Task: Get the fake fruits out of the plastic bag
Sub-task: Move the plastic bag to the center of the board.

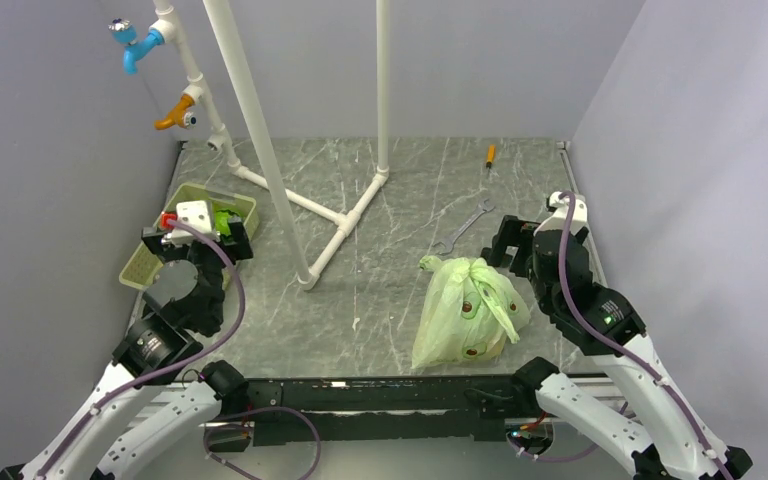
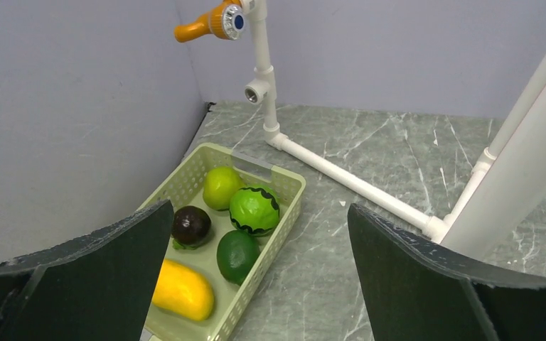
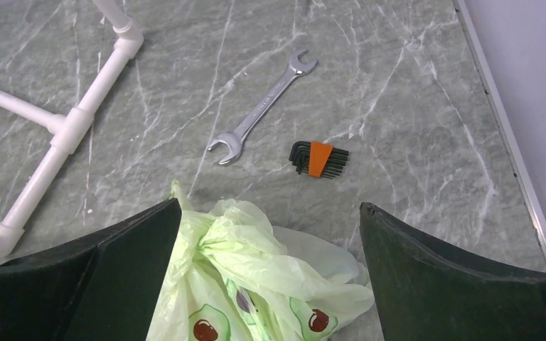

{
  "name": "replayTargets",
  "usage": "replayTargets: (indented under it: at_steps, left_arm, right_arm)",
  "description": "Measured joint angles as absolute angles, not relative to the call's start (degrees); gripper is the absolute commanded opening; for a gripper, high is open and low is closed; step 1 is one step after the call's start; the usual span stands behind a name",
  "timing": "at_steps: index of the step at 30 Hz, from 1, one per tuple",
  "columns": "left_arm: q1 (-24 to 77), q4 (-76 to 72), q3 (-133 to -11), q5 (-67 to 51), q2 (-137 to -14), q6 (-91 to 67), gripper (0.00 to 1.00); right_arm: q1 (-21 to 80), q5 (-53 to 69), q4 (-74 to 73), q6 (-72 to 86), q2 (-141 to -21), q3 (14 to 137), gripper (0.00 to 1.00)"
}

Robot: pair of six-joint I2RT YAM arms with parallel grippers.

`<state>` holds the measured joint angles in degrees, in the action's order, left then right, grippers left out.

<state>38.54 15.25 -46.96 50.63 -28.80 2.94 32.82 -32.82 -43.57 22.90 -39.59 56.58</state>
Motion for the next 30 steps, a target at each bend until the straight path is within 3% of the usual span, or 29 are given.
replayTargets:
  at_steps: [16, 23, 30]
  left_arm:
    - [38.54, 23.29, -47.35, 47.53, -29.56, -4.10, 0.99]
    - [38.44, 34.92, -48.75, 28.86, -25.02, -15.46, 0.99]
    - [38.44, 33.98, -46.09, 2.83, -19.66, -19.66, 0.99]
  right_arm:
    - [32.82, -27.62, -46.09, 24.08, -40.12, 56.97, 1.00]
    - [32.82, -16.75, -46.72, 23.99, -39.62, 55.94, 1.00]
    - [32.82, -8.14, -48.93, 24.10, -42.06, 55.75, 1.00]
